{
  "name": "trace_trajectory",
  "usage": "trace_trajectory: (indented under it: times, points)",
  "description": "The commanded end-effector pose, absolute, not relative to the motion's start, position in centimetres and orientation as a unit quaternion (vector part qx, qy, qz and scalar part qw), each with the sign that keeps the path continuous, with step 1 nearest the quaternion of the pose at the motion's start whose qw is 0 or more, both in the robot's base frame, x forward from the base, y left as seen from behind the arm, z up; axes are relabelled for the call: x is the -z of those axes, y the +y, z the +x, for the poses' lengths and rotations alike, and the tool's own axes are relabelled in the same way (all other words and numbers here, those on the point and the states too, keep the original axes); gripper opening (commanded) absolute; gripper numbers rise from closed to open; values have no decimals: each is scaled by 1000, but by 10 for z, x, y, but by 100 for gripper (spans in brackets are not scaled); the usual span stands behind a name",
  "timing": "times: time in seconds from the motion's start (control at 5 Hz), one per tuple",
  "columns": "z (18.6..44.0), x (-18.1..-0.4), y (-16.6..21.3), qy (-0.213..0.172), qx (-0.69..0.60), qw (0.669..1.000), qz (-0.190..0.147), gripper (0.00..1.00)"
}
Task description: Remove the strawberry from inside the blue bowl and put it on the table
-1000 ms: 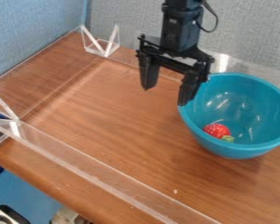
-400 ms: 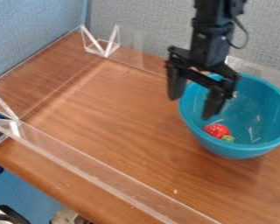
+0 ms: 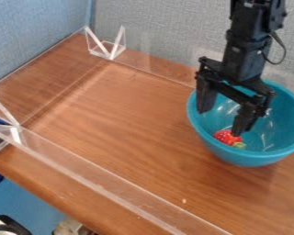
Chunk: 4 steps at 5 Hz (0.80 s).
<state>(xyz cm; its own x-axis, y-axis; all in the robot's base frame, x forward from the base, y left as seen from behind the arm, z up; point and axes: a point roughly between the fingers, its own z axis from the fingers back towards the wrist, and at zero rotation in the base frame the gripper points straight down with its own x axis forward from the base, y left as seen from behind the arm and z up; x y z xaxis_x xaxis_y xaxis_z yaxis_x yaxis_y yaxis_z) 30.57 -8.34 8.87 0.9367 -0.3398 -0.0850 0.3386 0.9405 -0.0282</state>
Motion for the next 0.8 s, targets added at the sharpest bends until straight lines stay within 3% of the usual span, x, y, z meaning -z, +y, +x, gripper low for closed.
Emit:
trace_trajectory:
  times: [0.0,0.6]
  points:
    - [305,-99,-91,20,186,982,-3,100]
    - [310,-68,-100,38,196,980,8,100]
